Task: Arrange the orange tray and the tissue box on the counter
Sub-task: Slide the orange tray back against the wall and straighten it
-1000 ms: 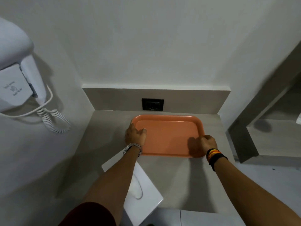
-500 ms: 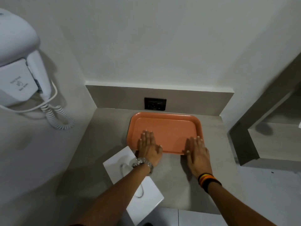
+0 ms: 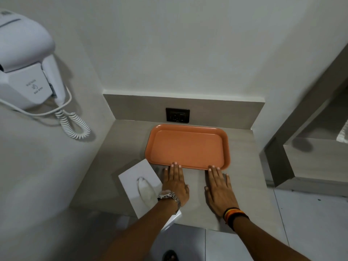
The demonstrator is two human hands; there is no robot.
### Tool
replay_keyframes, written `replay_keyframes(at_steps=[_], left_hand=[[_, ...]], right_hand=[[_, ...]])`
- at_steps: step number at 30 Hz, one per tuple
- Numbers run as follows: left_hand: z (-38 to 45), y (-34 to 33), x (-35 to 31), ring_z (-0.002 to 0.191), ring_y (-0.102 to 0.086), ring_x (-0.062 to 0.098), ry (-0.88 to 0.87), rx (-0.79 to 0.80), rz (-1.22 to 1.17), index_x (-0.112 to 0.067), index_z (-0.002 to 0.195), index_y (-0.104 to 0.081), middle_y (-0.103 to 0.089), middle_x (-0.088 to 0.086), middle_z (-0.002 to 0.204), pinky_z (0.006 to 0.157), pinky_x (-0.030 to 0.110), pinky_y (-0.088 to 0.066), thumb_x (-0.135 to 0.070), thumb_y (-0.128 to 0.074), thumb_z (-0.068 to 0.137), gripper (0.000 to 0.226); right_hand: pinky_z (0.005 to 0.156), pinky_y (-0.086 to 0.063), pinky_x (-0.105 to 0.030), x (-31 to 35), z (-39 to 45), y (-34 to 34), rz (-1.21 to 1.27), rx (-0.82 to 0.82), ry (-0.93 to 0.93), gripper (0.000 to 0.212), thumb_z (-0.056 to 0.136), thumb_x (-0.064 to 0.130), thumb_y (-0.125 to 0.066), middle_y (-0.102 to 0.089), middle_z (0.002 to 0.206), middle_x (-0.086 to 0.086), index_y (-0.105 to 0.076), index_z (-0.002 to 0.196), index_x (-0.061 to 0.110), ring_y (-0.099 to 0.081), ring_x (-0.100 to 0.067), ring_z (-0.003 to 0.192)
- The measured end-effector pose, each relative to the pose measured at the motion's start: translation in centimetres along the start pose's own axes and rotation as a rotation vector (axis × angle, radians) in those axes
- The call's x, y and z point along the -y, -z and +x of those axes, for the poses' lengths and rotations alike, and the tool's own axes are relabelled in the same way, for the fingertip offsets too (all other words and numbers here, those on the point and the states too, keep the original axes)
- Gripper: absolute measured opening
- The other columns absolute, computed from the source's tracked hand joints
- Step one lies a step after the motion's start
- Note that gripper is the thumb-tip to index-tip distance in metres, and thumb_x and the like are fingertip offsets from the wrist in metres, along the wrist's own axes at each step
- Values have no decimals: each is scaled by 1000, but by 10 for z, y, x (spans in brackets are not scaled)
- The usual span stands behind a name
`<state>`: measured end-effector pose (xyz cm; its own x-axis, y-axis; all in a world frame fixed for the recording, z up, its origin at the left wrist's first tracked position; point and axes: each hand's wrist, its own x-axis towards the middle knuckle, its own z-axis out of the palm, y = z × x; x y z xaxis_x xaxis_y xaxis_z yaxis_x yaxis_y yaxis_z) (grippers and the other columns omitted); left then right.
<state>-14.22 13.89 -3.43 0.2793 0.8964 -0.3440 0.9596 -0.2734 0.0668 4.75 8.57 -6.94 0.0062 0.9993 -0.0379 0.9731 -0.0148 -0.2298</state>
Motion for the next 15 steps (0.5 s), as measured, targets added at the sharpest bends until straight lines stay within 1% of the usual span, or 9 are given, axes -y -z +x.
replay_keyframes(at_steps=[5, 12, 15], left_hand=[[12, 4, 2, 156, 18, 29, 37, 33, -10, -3, 158, 17, 23, 14, 168, 127, 49, 8, -37, -30, 101, 80], [30, 6, 11, 156, 20, 30, 39, 55, 8, -3, 157, 19, 27, 15, 166, 125, 46, 14, -38, -30, 100, 83], [30, 4, 13, 157, 18, 29, 20, 26, 4, -4, 158, 16, 23, 14, 167, 125, 47, 15, -37, -30, 100, 81]], right_hand=[[126, -2, -51, 2, 14, 10, -8, 69, 2, 73, 99, 35, -31, -1, 170, -8, -4, 161, 10, -2, -27, 157], [125, 1, -52, 6, 29, 17, 3, 135, 9, 75, 99, 36, -31, 5, 170, -9, 1, 161, 10, 4, -27, 157], [125, 2, -51, 9, 28, 19, 15, 130, -1, 73, 100, 37, -29, 4, 170, -8, 1, 161, 10, 4, -25, 157]])
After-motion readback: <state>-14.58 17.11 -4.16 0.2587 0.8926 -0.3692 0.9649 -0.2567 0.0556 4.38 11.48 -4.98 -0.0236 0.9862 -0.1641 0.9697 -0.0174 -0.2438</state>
